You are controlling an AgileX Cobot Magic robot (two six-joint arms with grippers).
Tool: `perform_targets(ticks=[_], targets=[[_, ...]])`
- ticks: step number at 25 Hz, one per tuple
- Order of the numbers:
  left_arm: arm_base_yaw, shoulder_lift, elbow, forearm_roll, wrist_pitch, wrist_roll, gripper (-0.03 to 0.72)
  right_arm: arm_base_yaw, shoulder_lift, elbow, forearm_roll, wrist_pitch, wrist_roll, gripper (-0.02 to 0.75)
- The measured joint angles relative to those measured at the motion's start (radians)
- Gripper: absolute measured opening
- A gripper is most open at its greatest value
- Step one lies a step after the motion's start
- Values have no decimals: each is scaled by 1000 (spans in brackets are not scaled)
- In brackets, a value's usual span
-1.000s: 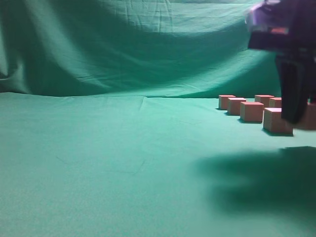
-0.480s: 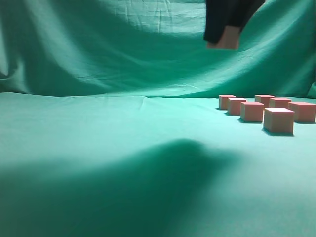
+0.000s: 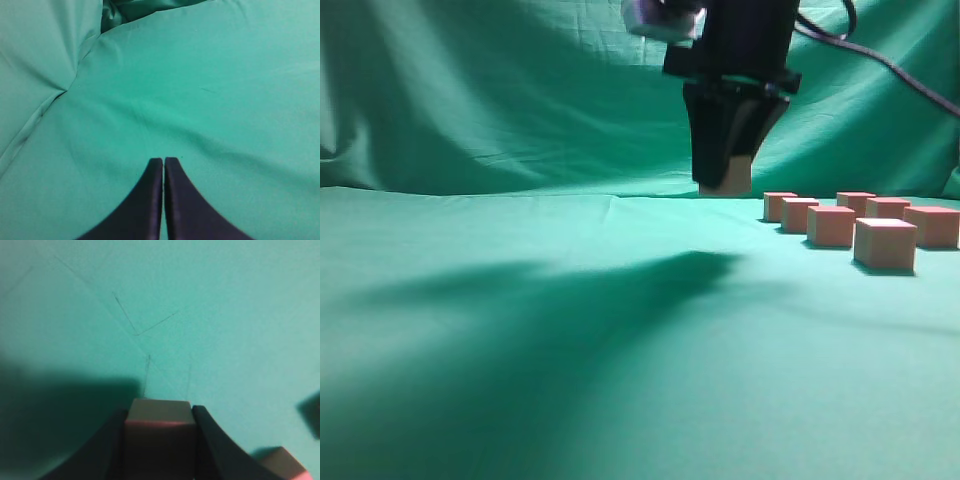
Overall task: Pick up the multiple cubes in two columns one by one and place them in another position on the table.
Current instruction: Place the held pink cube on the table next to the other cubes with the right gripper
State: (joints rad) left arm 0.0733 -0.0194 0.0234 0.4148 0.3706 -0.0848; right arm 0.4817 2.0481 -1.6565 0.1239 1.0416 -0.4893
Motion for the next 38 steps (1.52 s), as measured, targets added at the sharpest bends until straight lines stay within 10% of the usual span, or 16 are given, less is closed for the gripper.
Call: perform_targets(ticks=[23,30,38], targets=[[0,0,0,0,0,0,0,0,113,-17,13,-80,-10,247],[0,0,0,0,0,0,0,0,113,-117,16,-8,9,594],[0,0,0,0,0,0,0,0,77,-303,18,184,117,547]])
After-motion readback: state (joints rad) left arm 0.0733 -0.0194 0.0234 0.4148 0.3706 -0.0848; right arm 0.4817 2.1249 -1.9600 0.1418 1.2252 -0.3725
